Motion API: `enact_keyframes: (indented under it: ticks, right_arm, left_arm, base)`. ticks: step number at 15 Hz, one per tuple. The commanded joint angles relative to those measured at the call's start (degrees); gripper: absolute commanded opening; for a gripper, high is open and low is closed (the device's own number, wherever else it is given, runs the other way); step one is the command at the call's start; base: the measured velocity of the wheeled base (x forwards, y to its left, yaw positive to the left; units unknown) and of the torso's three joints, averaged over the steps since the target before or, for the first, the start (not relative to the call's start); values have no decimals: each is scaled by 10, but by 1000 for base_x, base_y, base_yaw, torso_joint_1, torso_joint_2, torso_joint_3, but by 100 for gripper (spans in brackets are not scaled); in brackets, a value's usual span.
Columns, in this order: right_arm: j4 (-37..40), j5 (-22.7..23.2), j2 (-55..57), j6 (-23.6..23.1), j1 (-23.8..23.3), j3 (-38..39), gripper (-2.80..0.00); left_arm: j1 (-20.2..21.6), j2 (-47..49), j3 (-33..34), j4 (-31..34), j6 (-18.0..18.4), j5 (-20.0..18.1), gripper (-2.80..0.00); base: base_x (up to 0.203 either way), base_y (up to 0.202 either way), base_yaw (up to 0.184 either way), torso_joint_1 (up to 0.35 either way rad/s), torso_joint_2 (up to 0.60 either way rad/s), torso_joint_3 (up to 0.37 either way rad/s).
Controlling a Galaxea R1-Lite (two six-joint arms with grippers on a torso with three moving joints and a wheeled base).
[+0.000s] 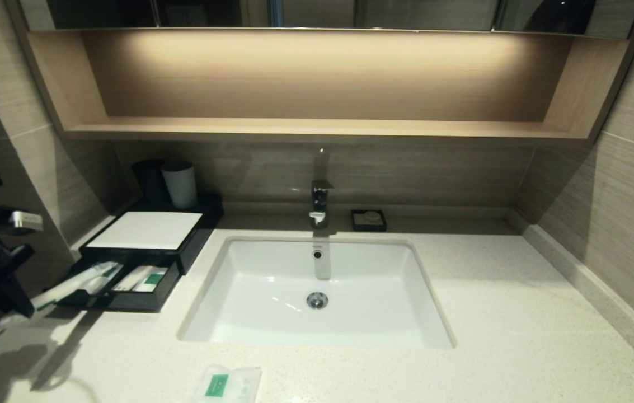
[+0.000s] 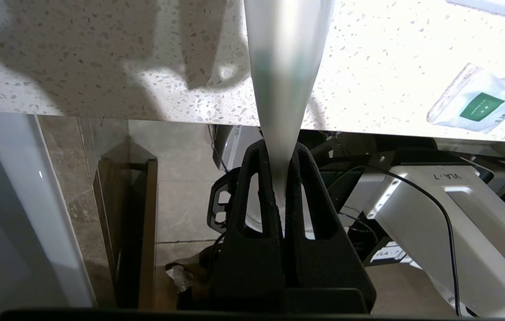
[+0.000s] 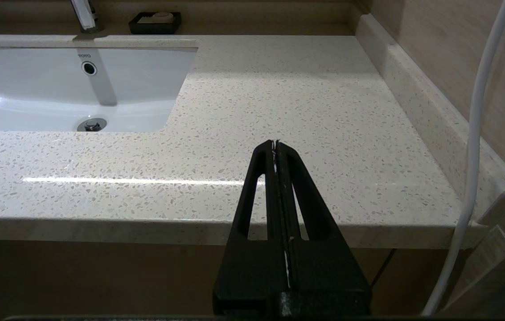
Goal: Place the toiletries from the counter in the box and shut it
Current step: Place the bathroom toiletry into the drawer
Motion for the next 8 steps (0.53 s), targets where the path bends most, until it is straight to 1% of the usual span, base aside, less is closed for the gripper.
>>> enact_keyframes:
  ticks: [1, 8]
  right_arm:
    - [0, 0, 0, 0, 0, 1, -280]
    - [0, 0, 0, 0, 0, 1, -280]
  left_arm:
    - [1, 15, 0, -2, 1, -1, -280]
    - [0, 33, -1, -22, 0, -2, -280]
  base:
    - [0, 0, 0, 0, 0, 0]
    - [0, 0, 0, 0, 0, 0]
